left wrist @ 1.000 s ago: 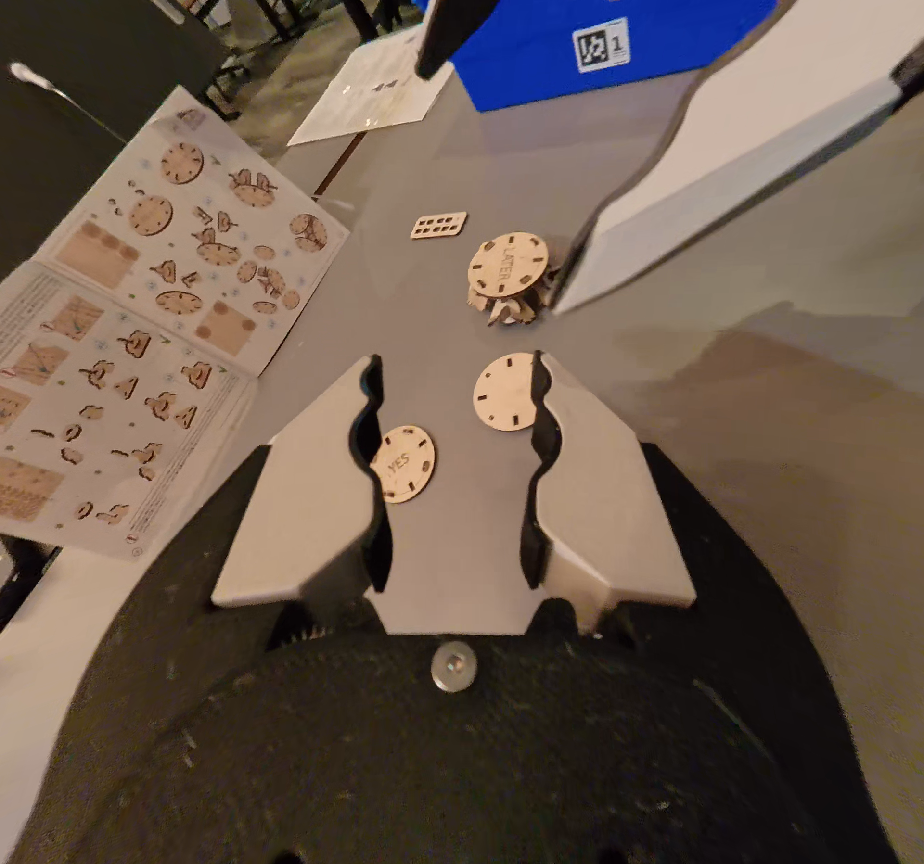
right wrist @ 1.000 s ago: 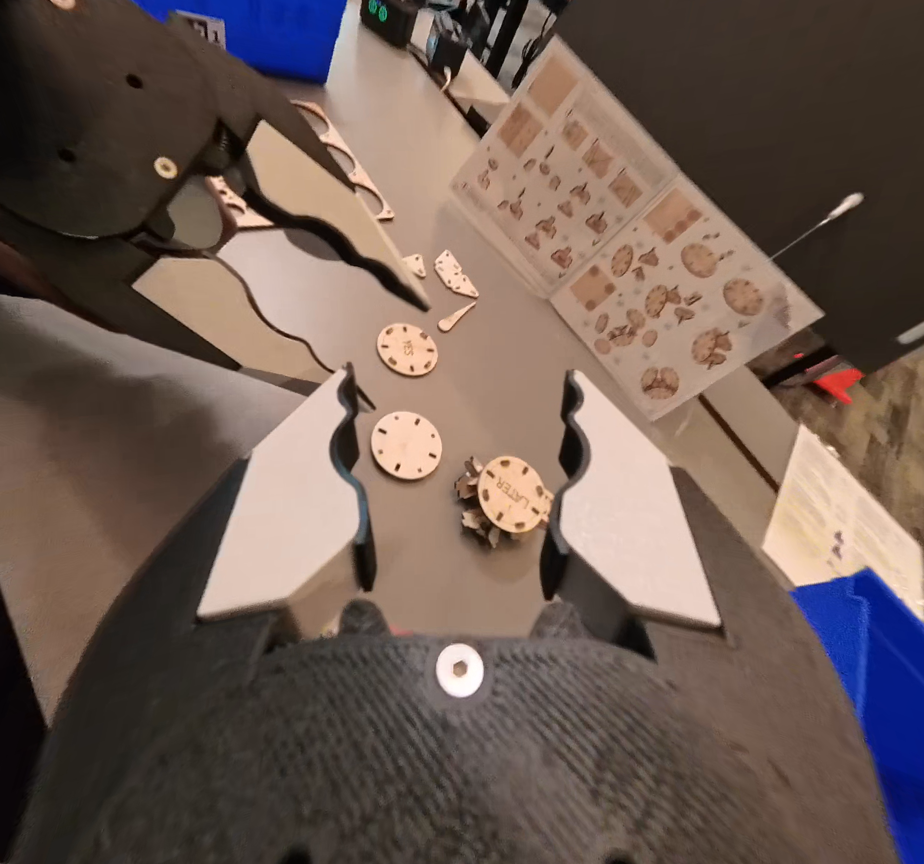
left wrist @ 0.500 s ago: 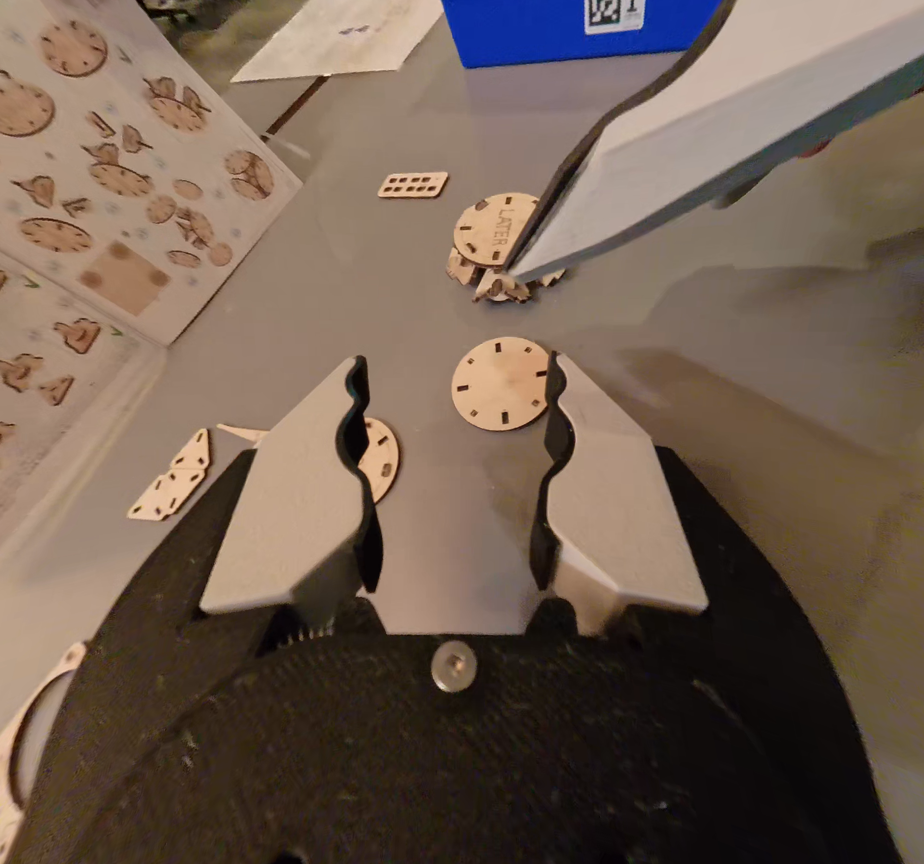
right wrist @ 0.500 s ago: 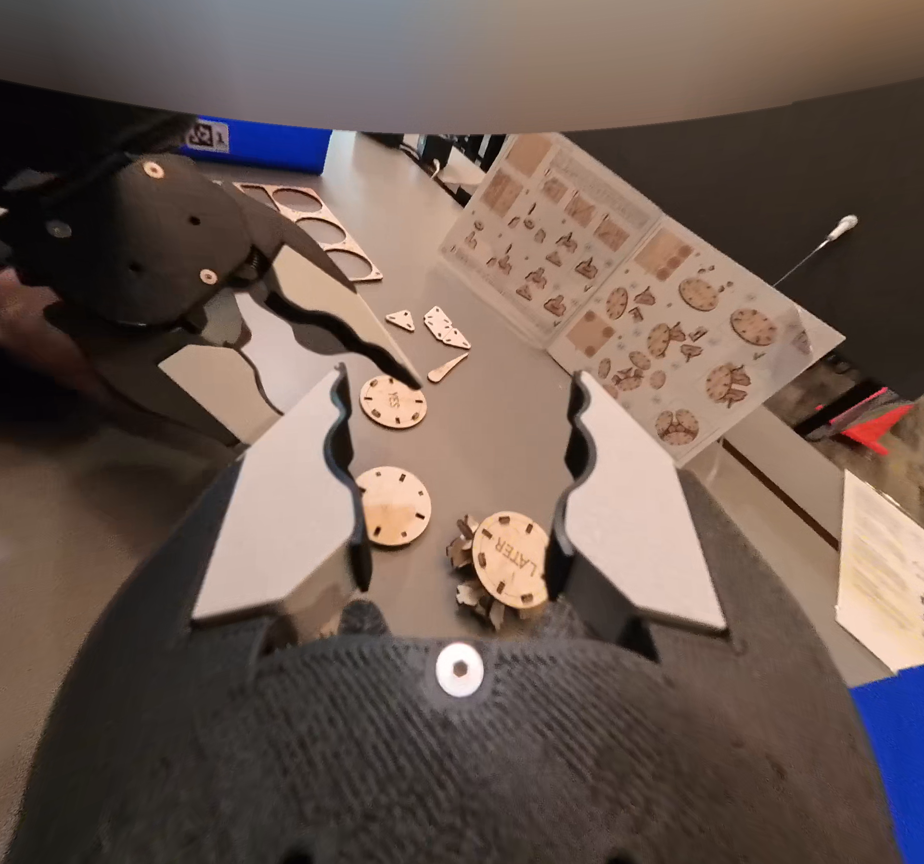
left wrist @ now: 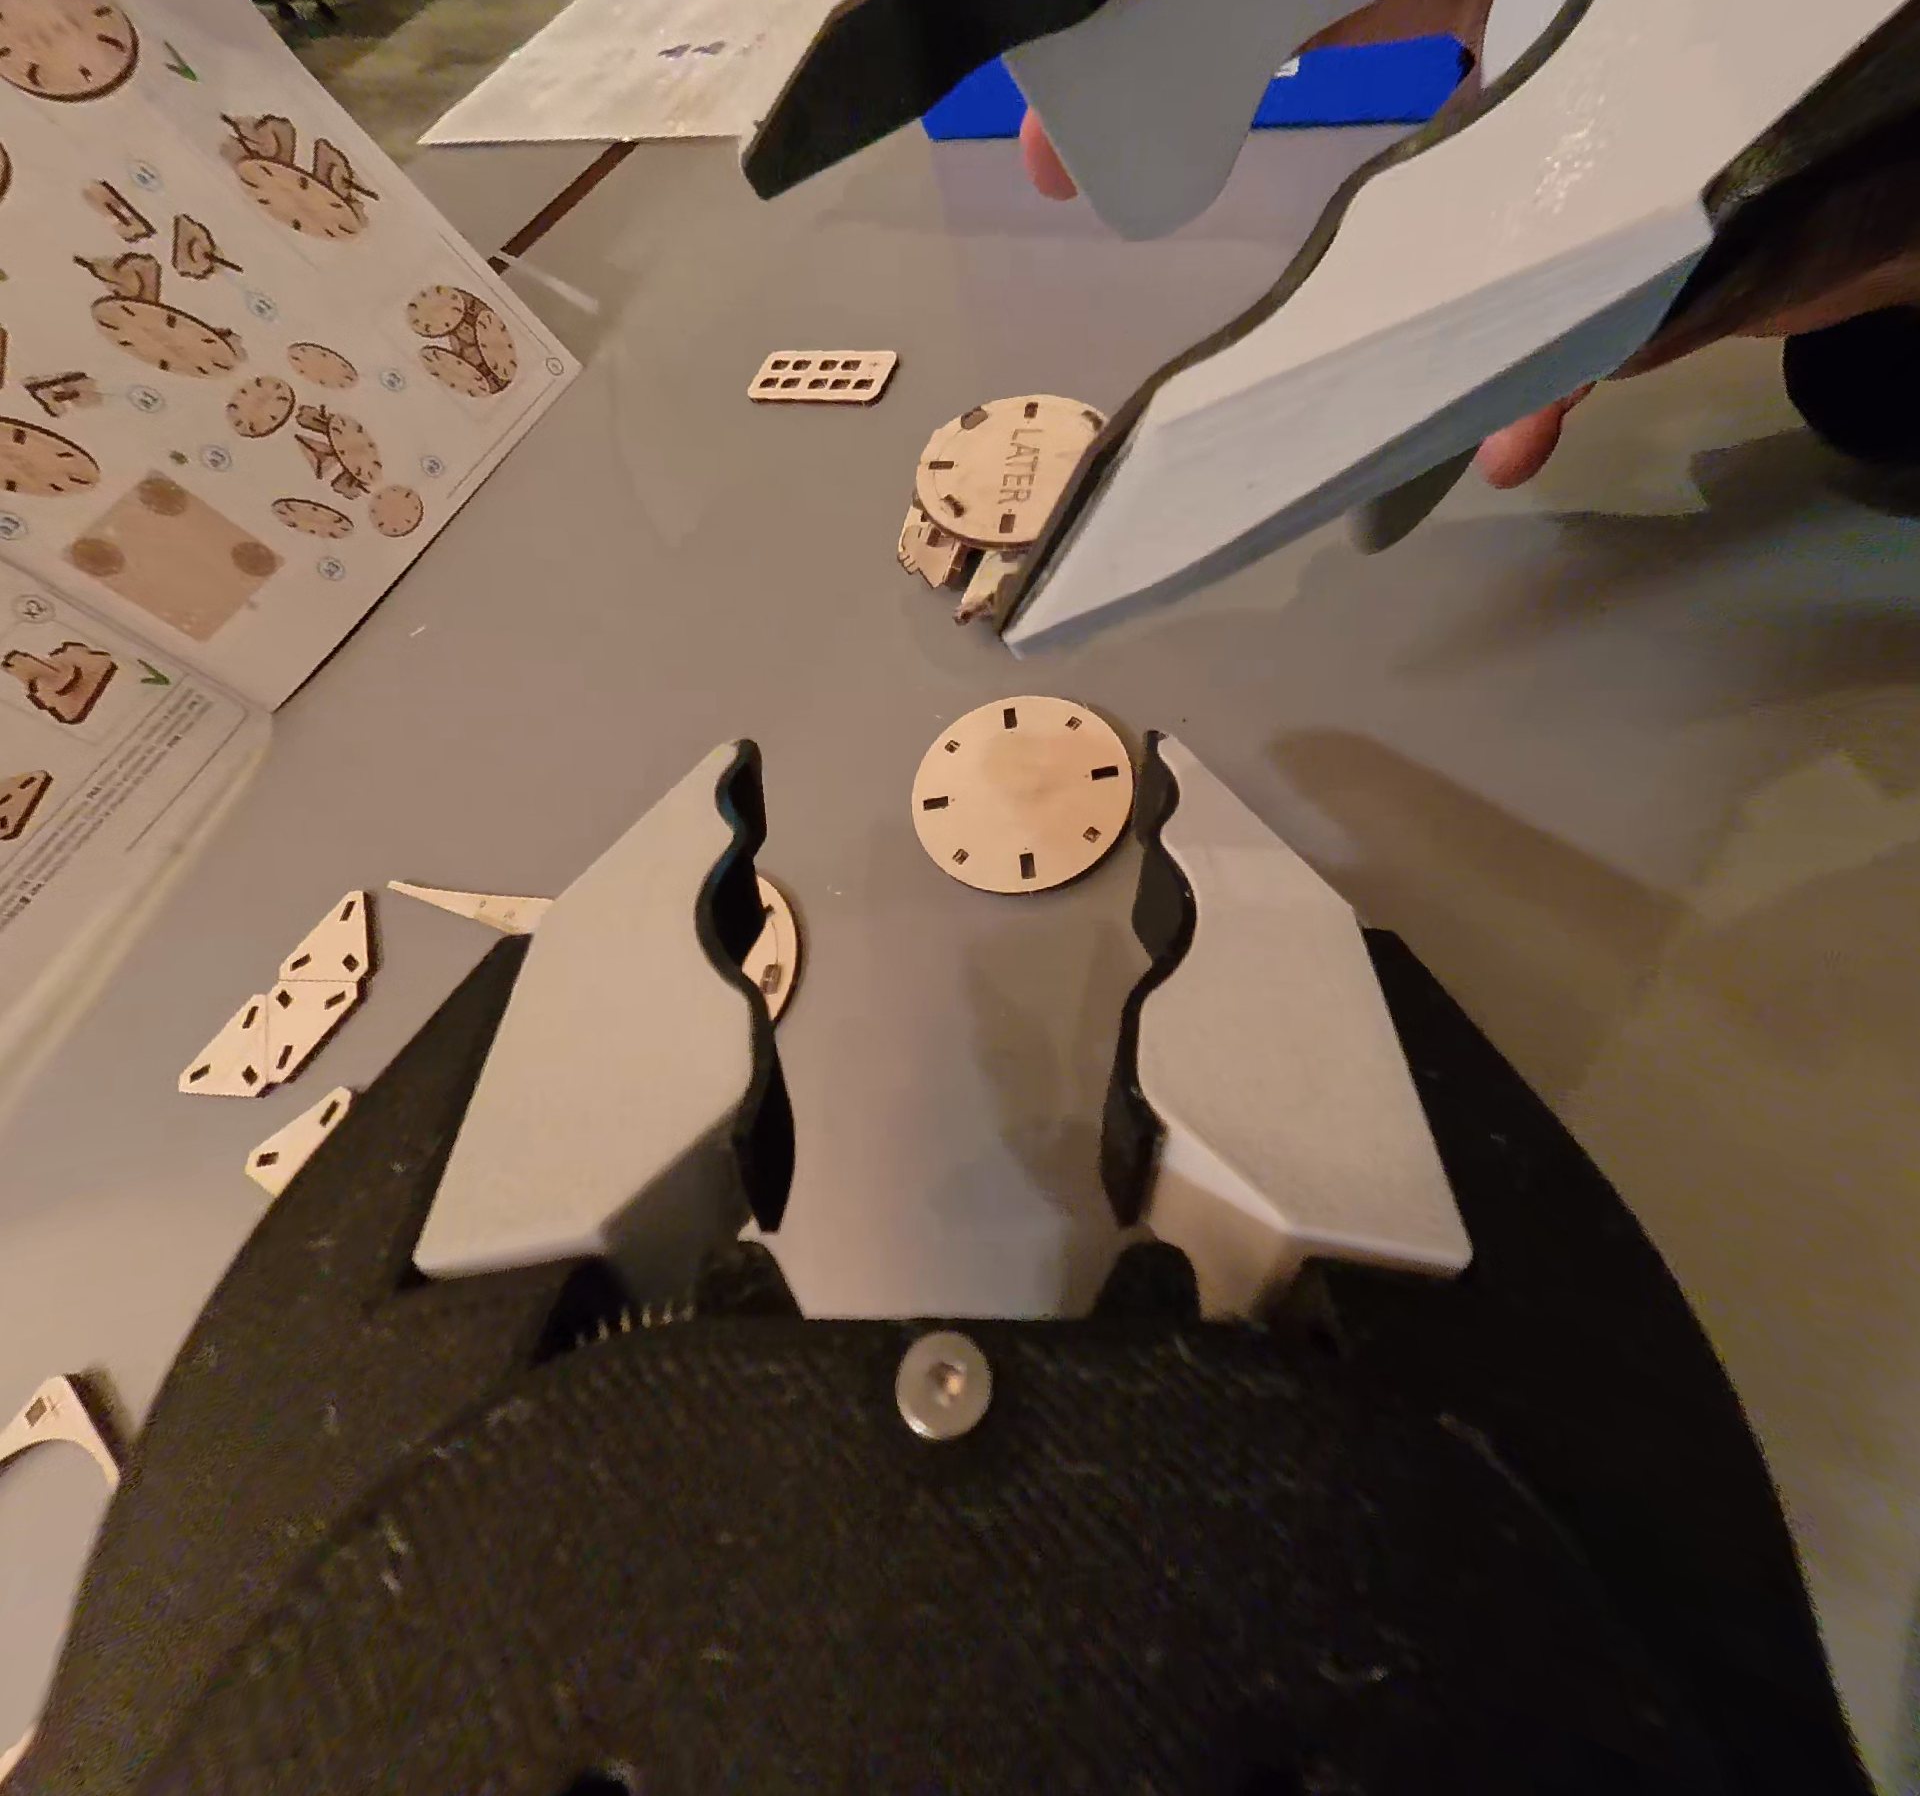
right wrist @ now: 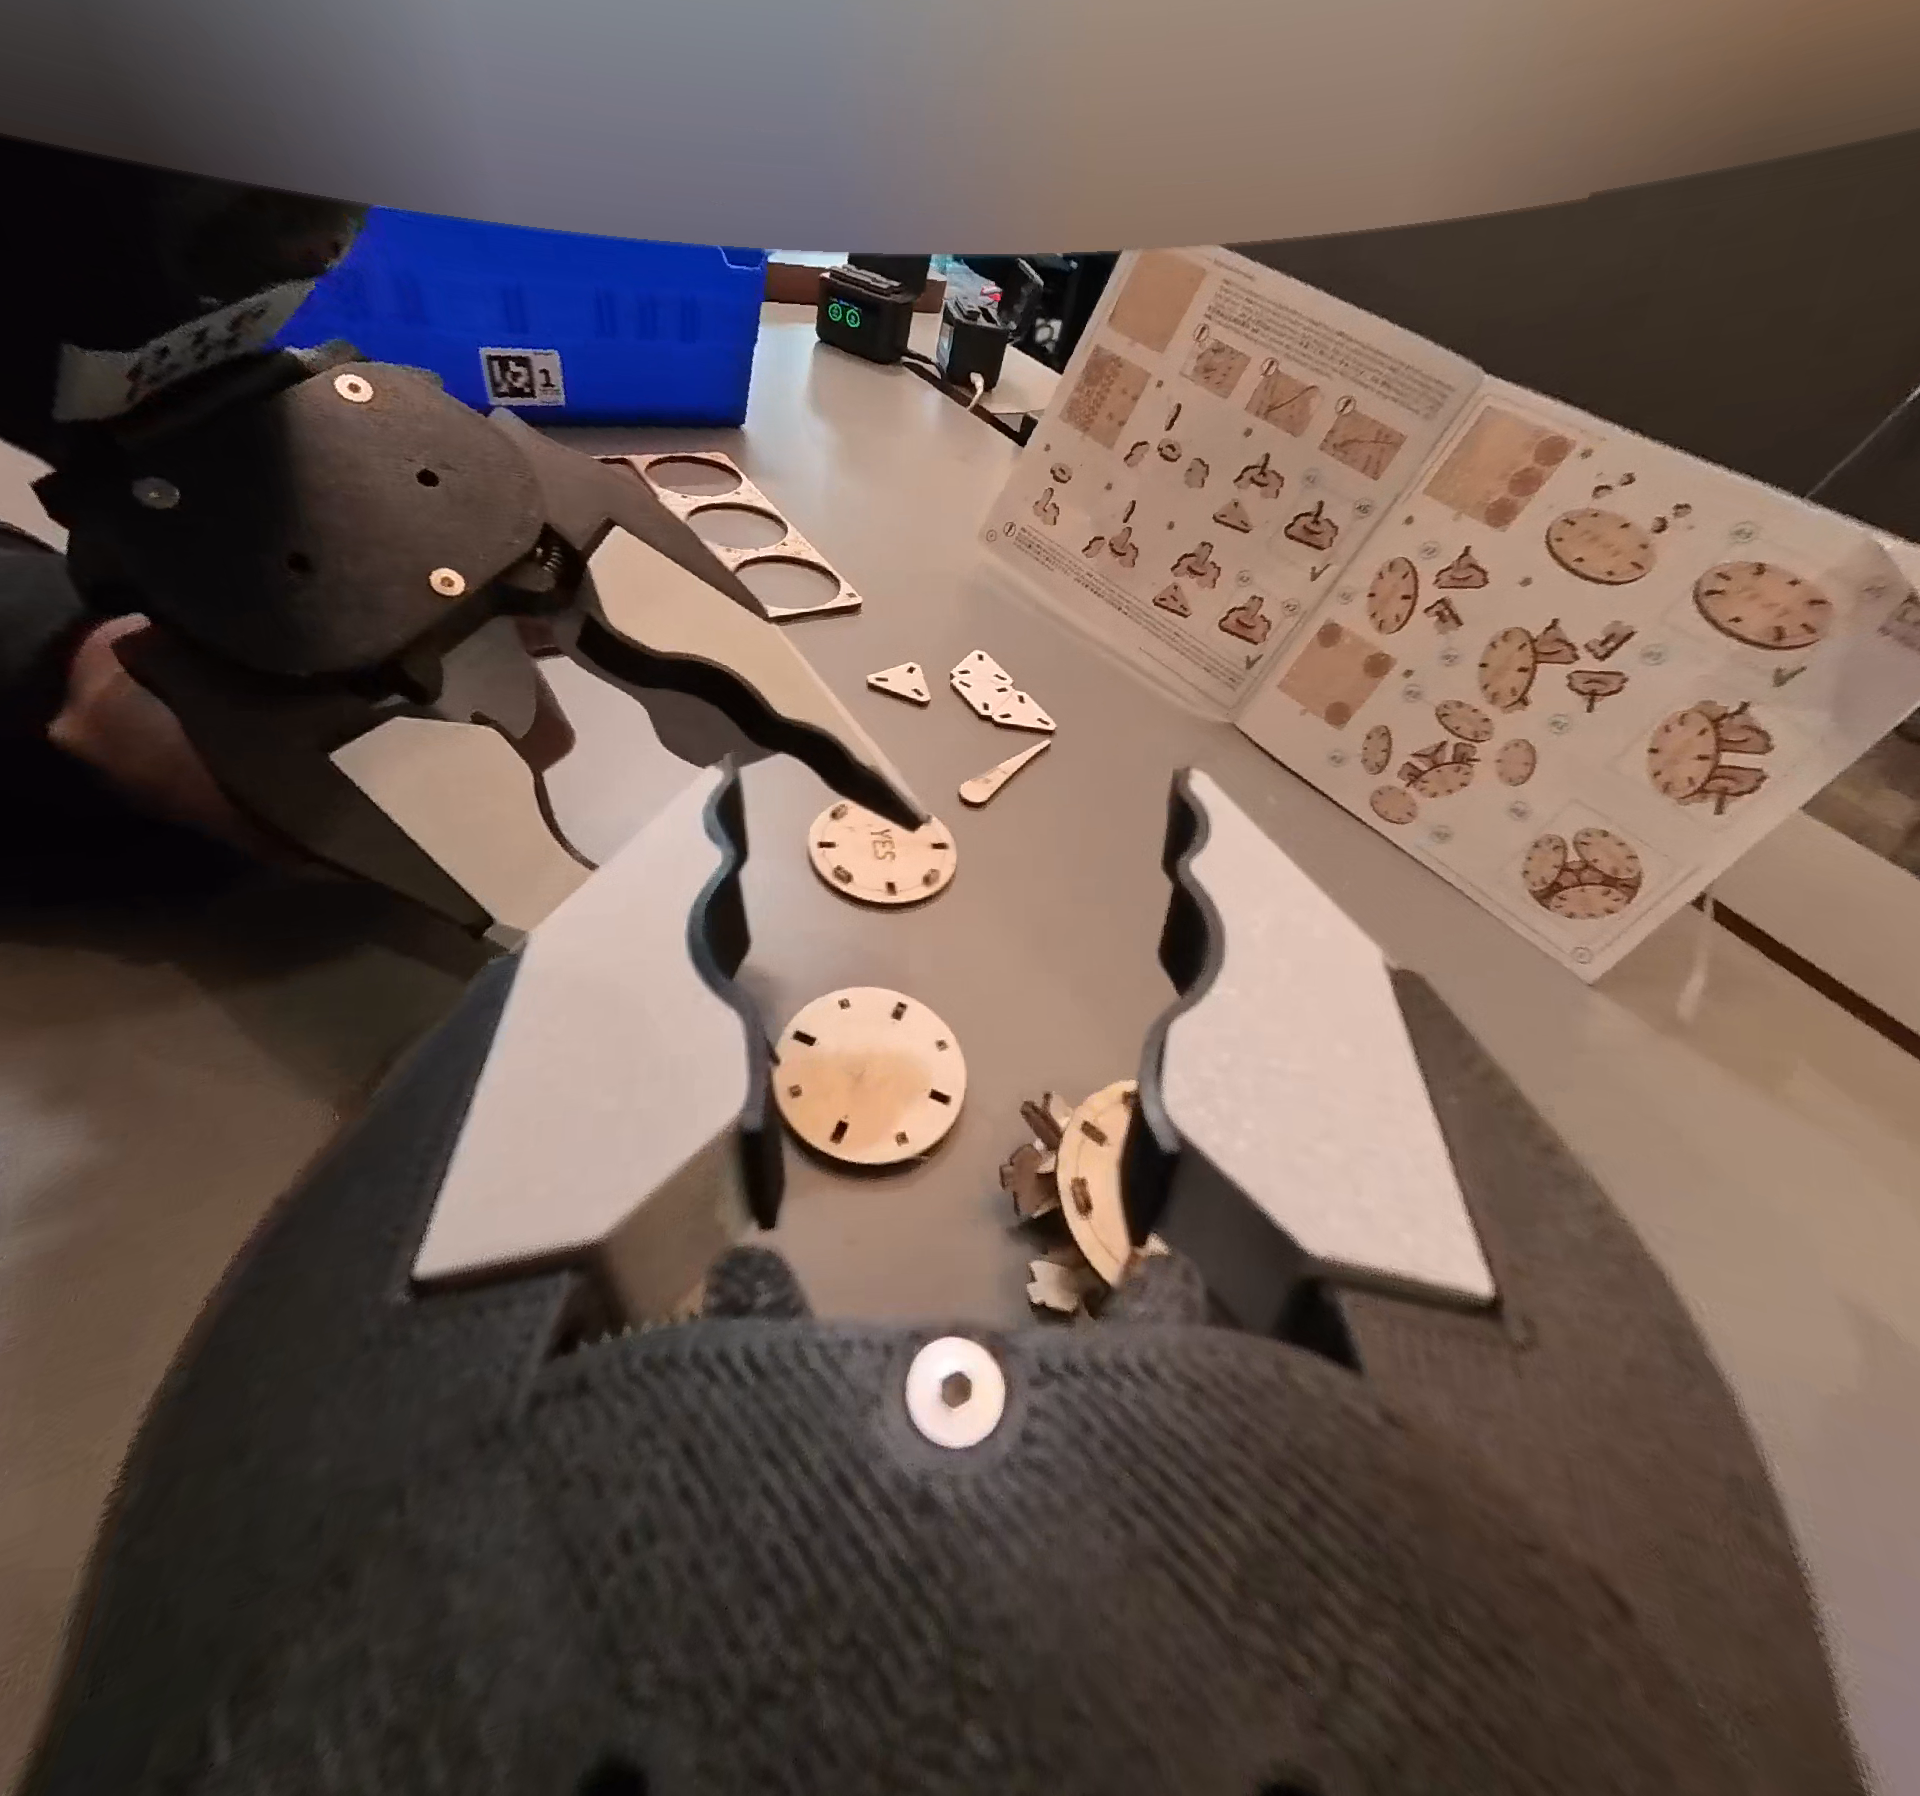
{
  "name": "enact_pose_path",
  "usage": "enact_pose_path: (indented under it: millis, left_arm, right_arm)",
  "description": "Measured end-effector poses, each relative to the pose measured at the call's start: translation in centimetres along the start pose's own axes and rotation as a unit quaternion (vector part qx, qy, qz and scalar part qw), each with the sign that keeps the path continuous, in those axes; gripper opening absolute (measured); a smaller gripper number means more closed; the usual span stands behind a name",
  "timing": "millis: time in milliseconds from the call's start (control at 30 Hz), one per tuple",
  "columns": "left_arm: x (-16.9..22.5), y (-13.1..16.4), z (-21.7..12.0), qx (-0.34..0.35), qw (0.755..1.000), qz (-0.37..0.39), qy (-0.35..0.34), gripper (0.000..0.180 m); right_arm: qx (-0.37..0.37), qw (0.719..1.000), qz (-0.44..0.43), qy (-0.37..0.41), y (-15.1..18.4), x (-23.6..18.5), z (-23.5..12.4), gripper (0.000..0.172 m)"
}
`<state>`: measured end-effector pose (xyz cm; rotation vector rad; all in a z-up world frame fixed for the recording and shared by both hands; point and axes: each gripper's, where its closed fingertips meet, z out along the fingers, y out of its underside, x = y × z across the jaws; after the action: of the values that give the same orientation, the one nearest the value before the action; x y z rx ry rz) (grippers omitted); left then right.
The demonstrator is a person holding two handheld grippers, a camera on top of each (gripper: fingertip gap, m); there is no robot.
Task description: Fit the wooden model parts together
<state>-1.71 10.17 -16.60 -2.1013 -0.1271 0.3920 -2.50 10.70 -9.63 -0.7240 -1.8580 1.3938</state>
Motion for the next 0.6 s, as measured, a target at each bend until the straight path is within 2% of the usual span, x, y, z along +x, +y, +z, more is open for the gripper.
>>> enact_pose_path:
  millis: [100,267,433,600]
  left_arm:
    - [0.2,0.2,0.1,-0.007,1.000,-0.004,0.008,0.067]
    - [0.5,0.6,0.3,-0.016,1.000,-0.009,0.017,0.067]
    - [0.5,0.9,0.5,-0.023,0.999,-0.016,0.023,0.066]
    - [0.2,1.0,0.5,-0.022,0.999,-0.022,0.020,0.066]
  right_arm:
    - [0.006,0.999,0.041,-0.023,0.2,-0.5,0.3,0.090]
    - [0.018,0.998,0.054,-0.031,0.0,-0.9,0.4,0.090]
    - [0.018,0.994,0.088,-0.056,0.1,-1.5,0.6,0.097]
    - [0.018,0.994,0.097,-0.045,0.3,-0.8,0.4,0.097]
